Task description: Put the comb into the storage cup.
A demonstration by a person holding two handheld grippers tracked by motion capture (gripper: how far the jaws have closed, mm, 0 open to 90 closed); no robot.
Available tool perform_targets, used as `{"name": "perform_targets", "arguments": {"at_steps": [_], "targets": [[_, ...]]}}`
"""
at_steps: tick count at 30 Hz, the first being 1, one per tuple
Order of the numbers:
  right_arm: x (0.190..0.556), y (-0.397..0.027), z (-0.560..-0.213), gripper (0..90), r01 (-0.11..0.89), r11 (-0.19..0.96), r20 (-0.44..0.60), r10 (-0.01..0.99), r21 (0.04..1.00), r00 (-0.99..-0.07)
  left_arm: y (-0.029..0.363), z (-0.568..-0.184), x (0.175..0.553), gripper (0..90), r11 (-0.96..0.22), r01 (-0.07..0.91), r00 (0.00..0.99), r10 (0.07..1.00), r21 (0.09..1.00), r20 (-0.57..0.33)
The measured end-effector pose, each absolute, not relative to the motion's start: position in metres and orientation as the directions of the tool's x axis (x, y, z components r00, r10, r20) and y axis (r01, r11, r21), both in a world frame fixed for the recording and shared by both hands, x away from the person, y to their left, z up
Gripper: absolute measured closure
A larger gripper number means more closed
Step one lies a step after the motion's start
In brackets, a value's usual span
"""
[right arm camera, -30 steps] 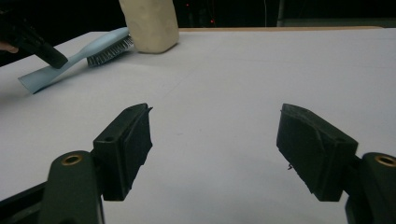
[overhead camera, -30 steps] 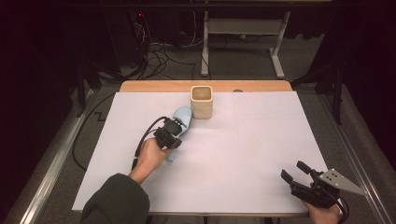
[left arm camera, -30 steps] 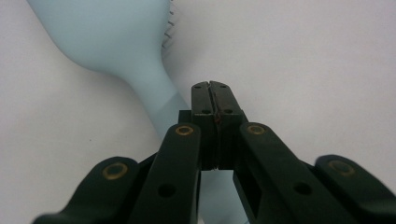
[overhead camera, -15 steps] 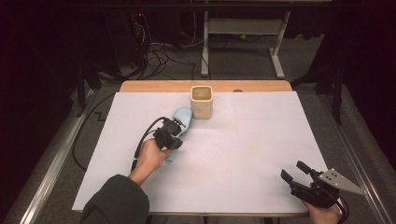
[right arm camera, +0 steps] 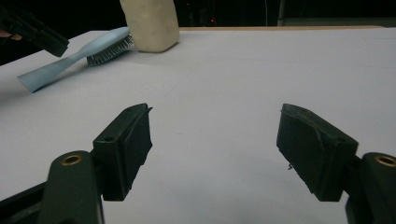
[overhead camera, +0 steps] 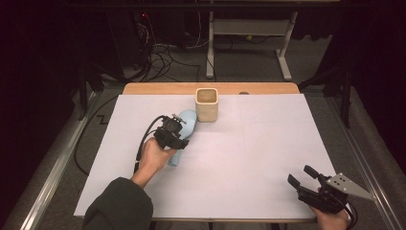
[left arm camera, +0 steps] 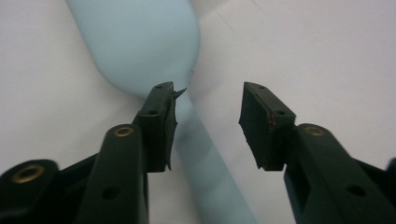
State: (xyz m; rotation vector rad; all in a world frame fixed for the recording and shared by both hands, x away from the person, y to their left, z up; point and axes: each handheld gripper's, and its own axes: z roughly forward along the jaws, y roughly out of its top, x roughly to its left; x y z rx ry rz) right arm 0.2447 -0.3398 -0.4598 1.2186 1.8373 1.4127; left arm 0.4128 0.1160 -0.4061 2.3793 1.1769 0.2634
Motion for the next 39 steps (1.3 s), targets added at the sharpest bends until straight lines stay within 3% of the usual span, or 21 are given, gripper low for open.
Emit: {"name": "perform_targets", "arguments": {"at_steps": [12,39], "targets": [[0.244,-0.341,-0.460,26.9,0.338,0.049,0.121,0.879,0.940,-0.461,0.119,-0.415,0.429,43.9,-0.457,0.752,0.548,0.834,0.475,-0.065],[0.244,-0.341,-0.459,26.8,0.338,0.049,0.120,0.879,0.940,-0.461,0.117,-0.430,0.438,41.2,-0.410,0.815,0.477,0.876,0.411,-0.073]]}}
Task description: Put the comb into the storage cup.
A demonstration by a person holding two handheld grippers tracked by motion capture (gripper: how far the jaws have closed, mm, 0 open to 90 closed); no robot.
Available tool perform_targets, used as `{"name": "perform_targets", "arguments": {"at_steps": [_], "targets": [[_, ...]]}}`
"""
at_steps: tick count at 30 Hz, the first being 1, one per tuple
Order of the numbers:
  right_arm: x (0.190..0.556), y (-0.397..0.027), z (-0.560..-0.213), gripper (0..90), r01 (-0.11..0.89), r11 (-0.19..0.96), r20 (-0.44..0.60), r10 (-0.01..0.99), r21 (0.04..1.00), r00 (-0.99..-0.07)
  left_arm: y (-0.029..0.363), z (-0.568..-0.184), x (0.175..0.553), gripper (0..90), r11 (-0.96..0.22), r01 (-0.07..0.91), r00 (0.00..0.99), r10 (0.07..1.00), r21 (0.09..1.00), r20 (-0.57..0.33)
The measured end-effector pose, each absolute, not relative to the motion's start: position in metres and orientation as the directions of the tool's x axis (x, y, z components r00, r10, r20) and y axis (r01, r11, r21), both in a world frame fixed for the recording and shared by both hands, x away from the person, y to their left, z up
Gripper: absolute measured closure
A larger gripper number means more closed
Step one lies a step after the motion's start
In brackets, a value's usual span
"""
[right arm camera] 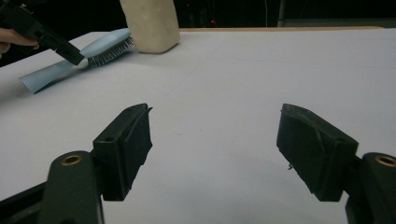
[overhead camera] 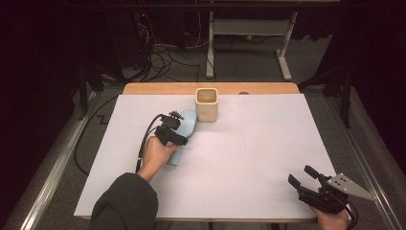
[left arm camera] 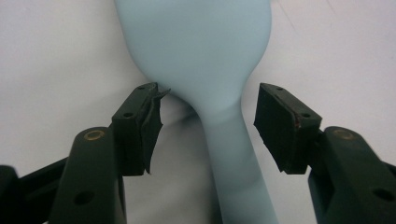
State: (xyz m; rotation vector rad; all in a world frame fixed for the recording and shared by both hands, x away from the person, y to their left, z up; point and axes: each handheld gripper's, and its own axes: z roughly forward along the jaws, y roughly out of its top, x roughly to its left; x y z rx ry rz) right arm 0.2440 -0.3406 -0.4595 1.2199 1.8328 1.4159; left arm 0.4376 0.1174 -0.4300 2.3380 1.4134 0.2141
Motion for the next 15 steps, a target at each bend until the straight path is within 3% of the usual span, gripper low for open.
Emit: {"name": "perform_targets", "arguments": {"at_steps": [15], "targets": [[0.244,-0.341,-0.459,26.8,0.338,0.049,0.120,0.879,0.940,-0.461,0.115,-0.443,0.445,50.8,-0.371,0.843,0.444,0.889,0.390,-0.113]]}}
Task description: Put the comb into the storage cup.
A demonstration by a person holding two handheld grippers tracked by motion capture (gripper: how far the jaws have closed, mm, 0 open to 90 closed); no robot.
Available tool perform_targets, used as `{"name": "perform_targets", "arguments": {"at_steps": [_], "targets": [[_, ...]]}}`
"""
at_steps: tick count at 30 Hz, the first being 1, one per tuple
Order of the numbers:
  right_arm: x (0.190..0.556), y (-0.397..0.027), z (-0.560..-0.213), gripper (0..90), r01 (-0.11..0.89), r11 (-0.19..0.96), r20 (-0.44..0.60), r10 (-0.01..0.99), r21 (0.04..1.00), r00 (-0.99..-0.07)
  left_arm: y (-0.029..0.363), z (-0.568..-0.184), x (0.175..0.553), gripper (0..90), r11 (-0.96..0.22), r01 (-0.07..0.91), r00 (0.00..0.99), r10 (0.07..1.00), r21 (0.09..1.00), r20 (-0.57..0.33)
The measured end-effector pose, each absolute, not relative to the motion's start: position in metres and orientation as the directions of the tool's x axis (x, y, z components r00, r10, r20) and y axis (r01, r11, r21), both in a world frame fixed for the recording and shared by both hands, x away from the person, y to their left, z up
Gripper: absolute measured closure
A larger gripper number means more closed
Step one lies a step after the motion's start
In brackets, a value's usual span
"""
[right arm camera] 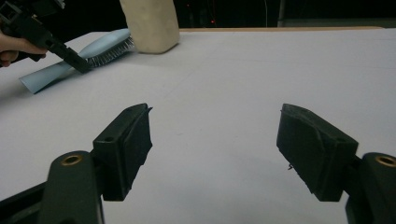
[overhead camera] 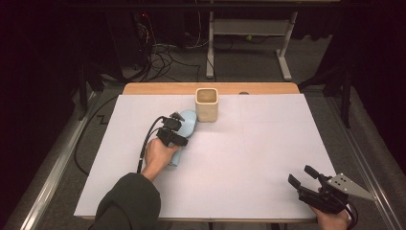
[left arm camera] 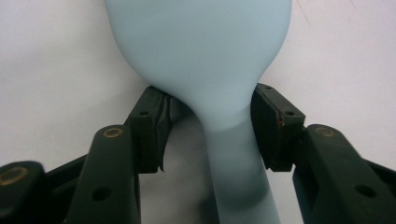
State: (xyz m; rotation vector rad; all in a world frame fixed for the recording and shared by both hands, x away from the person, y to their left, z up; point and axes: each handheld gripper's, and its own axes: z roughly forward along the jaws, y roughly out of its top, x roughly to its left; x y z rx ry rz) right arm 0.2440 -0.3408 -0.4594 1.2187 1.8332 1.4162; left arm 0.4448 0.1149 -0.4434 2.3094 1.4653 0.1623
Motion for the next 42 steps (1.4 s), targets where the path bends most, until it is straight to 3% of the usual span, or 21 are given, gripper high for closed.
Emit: {"name": "perform_targets", "arguments": {"at_steps": [7,16,42], "targets": [[0.244,-0.340,-0.460,26.8,0.337,0.051,0.118,0.879,0.940,-0.462,0.113,-0.444,0.445,53.1,-0.359,0.850,0.427,0.898,0.386,-0.105],[0.244,-0.341,-0.459,26.9,0.338,0.050,0.120,0.879,0.940,-0.462,0.125,-0.442,0.448,67.0,-0.323,0.871,0.394,0.910,0.371,-0.131],[0.245,-0.340,-0.460,26.8,0.340,0.051,0.120,0.879,0.939,-0.461,0.137,-0.431,0.433,69.2,-0.383,0.821,0.449,0.891,0.424,-0.064]]}}
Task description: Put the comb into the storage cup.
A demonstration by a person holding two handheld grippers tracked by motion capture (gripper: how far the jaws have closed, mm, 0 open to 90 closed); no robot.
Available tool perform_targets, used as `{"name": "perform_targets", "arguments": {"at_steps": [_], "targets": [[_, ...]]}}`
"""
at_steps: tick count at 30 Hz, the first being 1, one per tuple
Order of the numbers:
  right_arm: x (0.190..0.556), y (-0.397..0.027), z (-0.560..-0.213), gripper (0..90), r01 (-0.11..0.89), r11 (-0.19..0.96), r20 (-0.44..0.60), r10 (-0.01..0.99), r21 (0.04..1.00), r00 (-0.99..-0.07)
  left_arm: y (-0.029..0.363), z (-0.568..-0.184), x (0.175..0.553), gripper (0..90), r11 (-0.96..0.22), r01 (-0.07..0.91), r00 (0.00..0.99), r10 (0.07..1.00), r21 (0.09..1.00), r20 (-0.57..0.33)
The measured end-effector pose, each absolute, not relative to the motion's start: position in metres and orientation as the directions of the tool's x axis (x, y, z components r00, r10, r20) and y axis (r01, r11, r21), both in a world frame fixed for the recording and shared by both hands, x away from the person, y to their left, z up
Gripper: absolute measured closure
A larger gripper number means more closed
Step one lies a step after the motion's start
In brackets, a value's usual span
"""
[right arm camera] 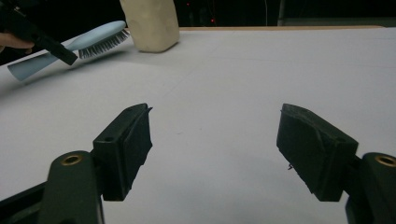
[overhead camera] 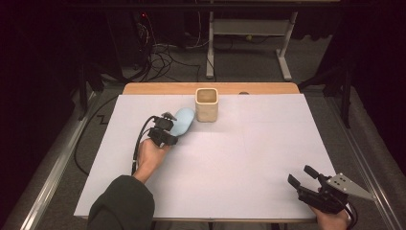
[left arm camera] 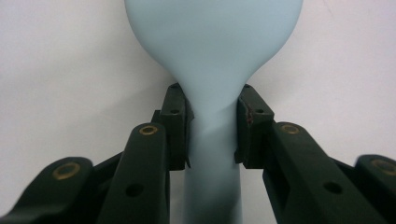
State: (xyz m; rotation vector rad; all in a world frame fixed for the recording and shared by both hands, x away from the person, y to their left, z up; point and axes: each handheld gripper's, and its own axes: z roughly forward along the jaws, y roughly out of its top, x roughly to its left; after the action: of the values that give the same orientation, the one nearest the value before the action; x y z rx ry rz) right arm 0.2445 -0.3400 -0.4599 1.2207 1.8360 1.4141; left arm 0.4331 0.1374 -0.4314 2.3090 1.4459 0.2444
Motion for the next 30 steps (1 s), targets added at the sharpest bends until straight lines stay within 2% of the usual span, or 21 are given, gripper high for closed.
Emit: {"name": "perform_targets", "arguments": {"at_steps": [30], "targets": [[0.245,-0.340,-0.460,26.9,0.340,0.052,0.118,0.880,0.939,-0.459,0.149,-0.416,0.405,69.2,-0.436,0.730,0.560,0.823,0.526,-0.096]]}}
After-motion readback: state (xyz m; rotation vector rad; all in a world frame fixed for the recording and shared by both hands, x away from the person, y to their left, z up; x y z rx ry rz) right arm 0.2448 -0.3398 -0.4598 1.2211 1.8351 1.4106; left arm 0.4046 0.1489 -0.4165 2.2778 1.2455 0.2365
